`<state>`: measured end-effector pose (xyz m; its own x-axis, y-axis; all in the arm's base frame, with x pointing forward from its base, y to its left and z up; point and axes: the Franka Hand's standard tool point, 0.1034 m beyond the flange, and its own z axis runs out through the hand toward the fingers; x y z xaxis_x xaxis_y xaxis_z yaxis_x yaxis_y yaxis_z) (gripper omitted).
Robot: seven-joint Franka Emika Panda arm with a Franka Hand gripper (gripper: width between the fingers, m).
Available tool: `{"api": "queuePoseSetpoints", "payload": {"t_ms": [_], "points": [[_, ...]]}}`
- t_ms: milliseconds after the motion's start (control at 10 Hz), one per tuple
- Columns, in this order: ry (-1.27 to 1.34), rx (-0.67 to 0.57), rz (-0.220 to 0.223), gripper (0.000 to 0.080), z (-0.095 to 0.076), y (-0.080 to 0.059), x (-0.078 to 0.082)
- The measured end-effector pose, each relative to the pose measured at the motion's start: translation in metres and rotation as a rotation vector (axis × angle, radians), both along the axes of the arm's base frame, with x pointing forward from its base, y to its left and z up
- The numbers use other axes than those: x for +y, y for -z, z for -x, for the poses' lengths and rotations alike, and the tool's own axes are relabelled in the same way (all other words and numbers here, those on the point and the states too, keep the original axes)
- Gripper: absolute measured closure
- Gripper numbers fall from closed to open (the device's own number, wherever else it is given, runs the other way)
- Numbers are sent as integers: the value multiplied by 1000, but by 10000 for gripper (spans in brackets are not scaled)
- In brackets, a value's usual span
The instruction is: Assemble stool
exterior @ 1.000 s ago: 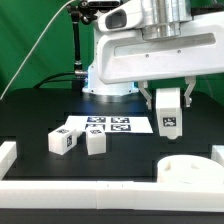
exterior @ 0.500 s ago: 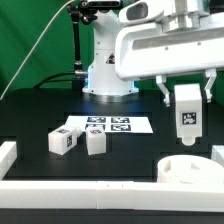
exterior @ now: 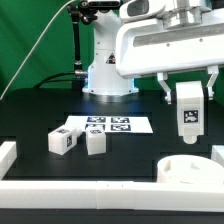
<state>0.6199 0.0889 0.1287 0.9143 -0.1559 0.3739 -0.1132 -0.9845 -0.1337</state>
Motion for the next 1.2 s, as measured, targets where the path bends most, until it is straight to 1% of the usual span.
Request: {"api": "queuePoseSetpoints", "payload": {"t_ms": [100,200,300,500,600,700,800,1000,1200], "points": [[-51,0,20,462,-2,2,11],[-59,0,19,462,-4,0,16],[-52,0,18,462,-4,1,13],[-55,-32,21,462,-4,2,15],[-69,-102,26,462,-7,1,24],[-85,-196,30,462,-10,3,36],[-108,-206,45,462,-9,9,36],[-97,-202,40,462,-9,8,36],[-123,-199,60,462,-11,14,32]]}}
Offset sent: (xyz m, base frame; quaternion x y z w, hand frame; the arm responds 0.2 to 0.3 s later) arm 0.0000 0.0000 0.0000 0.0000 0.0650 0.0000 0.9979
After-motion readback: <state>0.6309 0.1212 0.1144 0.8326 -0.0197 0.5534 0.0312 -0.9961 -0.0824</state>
